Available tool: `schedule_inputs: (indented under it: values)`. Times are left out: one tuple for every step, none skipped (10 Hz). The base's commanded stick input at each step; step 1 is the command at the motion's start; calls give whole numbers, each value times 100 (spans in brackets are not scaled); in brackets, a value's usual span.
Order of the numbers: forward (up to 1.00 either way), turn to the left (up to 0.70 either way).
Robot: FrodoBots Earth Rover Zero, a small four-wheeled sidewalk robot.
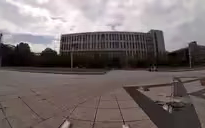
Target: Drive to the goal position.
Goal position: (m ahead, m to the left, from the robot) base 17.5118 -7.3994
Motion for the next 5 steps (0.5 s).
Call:
schedule_inputs:
  values:
    - [70,0]
    - [70,0]
    - [70,0]
    - [70,0]
    - [70,0]
